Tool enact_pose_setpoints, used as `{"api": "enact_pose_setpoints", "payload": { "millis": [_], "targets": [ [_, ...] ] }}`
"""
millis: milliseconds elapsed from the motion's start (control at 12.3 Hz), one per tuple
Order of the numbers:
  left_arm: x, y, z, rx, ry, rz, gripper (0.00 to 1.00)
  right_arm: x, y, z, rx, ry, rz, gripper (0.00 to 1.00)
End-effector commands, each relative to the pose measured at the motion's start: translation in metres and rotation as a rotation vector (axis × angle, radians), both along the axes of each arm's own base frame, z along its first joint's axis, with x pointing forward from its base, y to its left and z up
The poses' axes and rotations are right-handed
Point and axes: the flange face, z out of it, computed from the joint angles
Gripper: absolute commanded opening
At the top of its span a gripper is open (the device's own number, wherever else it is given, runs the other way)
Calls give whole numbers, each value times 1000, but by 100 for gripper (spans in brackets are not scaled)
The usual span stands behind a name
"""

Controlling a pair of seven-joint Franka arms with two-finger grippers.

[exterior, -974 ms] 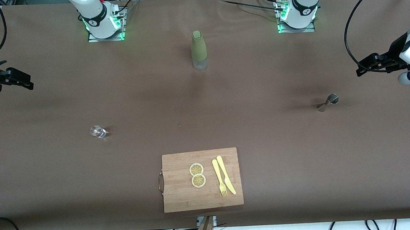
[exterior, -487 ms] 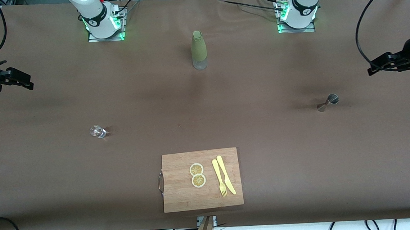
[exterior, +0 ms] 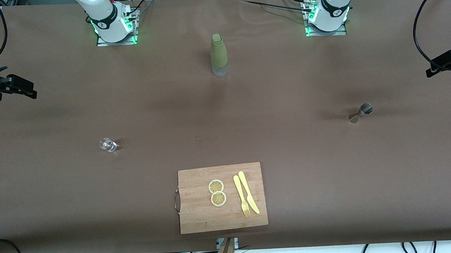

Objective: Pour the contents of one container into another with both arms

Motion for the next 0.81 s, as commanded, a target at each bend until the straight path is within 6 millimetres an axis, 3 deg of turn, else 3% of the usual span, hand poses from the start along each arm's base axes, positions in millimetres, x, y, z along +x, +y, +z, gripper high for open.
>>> {"api": "enact_pose_setpoints", "payload": {
  "millis": [0,568,730],
  "targets": [
    [-6,8,8,-12,-19,-47,100,0,-2,3,18,-5,-5,100],
    [-8,47,-11,-75,-3,-50,100,2,-1,-2,17,4,-6,100],
    [-8,49,-12,-78,-3,-72,100,5,0,-6,18,10,-3,100]
  ]
}}
